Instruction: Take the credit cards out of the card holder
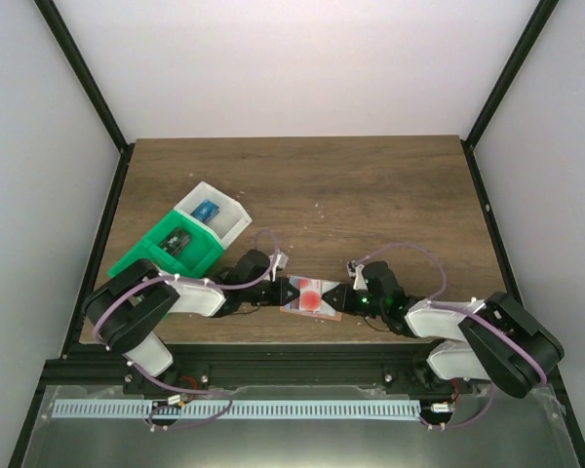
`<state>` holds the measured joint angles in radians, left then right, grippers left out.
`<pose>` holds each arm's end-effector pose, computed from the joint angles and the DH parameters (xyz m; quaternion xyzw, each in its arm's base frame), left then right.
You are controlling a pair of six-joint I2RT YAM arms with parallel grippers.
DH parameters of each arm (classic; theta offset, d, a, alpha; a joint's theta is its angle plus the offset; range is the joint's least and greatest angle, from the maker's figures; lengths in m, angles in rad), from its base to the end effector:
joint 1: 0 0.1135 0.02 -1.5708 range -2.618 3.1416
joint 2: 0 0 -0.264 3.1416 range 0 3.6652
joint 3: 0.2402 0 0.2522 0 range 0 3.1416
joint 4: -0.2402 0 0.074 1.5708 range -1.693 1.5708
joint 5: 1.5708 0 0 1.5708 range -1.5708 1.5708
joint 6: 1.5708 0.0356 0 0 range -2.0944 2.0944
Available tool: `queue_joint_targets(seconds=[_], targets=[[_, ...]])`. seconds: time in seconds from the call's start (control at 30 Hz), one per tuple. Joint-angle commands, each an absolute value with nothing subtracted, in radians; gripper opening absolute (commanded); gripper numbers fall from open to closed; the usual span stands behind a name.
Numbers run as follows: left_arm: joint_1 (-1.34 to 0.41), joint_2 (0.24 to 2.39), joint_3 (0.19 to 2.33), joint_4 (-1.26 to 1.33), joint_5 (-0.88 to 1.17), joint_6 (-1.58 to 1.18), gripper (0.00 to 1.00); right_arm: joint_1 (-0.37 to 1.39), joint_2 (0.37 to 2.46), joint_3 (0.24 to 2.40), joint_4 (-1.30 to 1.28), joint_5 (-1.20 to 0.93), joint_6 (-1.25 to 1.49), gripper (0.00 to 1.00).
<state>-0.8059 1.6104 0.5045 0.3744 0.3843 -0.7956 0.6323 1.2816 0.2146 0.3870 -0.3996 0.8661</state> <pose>0.1798 -0.2066 0.1138 0.0824 0.8960 -0.4085 0.1532 0.1520 0.1285 0.1138 0.0182 0.8884 0.4187 0.1872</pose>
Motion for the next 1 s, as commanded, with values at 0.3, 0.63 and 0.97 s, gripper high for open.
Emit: queue_joint_targets(seconds=[0.3, 0.63, 0.97], targets=[[-0.807, 1.692, 0.464, 0.391, 0.334, -0.741, 0.0, 0.619, 1.362, 0.206, 0.51, -0.43, 0.874, 0.27], [-0.807, 1.693, 0.433, 0.433, 0.347, -0.748, 0.0, 0.618, 1.471, 0.211, 0.636, -0.494, 0.93, 0.3], [-0.807, 1.699, 0.417, 0.469, 0.348, -0.781, 0.0, 0.616, 1.492, 0.205, 0.701, -0.484, 0.96, 0.29]])
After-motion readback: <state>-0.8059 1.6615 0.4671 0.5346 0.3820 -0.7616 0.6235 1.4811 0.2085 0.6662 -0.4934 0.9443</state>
